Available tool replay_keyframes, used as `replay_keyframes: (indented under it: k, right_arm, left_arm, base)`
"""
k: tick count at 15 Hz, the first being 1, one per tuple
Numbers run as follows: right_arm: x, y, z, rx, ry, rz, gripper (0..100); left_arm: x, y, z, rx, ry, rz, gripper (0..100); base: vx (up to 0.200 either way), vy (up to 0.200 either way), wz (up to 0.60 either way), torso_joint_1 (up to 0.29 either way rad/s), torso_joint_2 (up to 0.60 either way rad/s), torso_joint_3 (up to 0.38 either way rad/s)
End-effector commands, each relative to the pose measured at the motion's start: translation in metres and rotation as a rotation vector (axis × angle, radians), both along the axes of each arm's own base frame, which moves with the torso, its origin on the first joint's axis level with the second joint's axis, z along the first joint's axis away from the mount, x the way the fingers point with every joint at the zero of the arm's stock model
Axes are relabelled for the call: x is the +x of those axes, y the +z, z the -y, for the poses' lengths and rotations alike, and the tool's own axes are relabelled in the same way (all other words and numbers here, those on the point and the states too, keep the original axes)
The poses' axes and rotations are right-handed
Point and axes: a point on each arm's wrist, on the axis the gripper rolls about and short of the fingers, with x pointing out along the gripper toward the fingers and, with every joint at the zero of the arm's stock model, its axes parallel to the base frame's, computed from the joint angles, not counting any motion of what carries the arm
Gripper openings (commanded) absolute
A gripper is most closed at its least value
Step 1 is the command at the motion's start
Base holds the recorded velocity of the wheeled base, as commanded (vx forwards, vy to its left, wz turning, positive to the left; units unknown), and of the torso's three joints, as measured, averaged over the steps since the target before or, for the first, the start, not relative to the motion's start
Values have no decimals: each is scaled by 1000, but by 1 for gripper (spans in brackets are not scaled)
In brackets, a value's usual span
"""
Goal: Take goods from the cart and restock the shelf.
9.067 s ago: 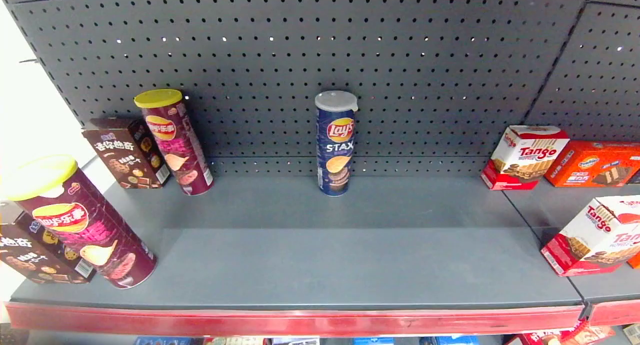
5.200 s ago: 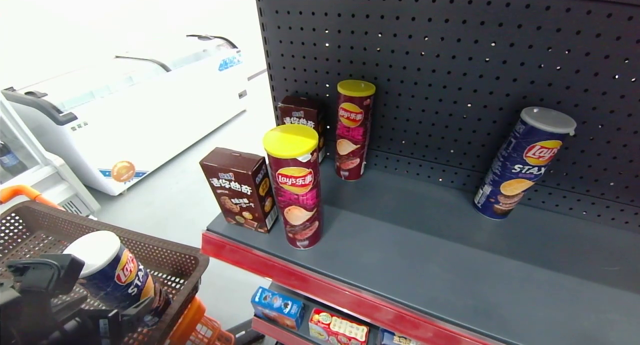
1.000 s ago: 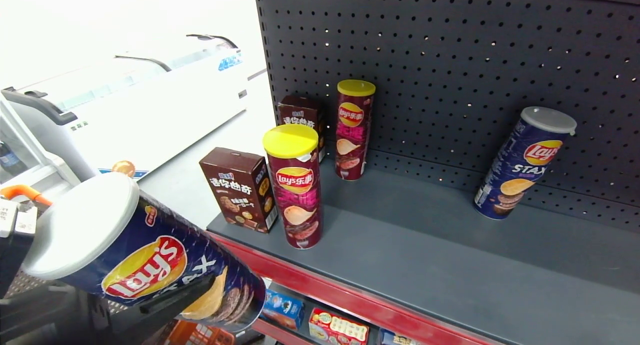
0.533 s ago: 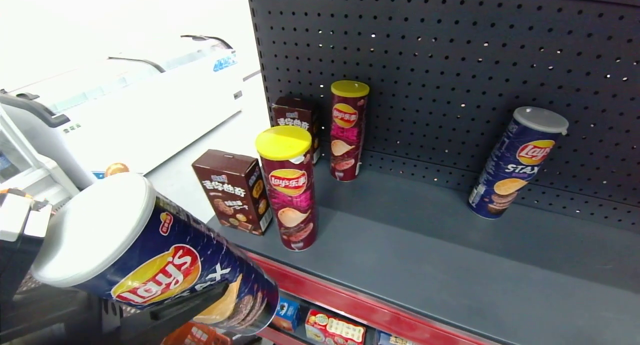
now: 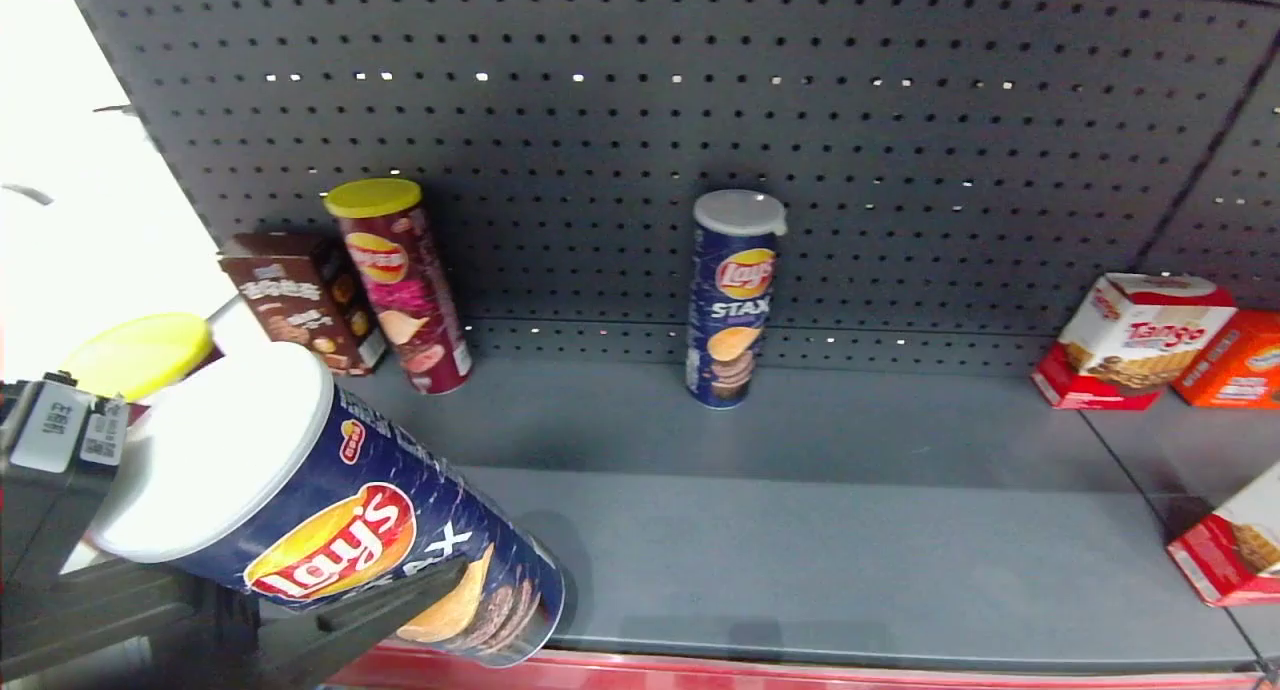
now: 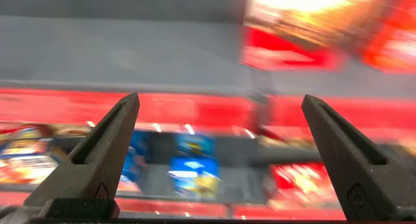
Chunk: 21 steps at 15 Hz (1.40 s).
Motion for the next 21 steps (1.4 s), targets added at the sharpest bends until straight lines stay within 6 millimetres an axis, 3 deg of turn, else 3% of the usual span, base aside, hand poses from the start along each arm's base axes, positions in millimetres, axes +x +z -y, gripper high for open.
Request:
replay_keyframes:
  k: [1, 10, 17, 21]
  right_arm:
    - [0, 0, 0, 1, -1, 0, 100]
    - [0, 0, 0, -1, 1, 0, 100]
    - [0, 0, 0, 1, -6, 0, 100]
    - [-1, 3, 0, -21, 7, 10, 100]
  left_arm:
    - [0, 0, 0, 0, 3, -2, 0]
    - [-1, 0, -1, -4, 7, 1, 0]
    - [-19, -17, -12, 8, 19, -18, 0]
    - [-21, -15, -12, -5, 17, -14, 0]
  base:
    - [0, 0, 0, 0, 0, 0]
    - [0, 0, 0, 0, 0, 0]
    - [0, 0, 171, 1, 0, 1]
    - [0, 0, 0, 0, 0, 0]
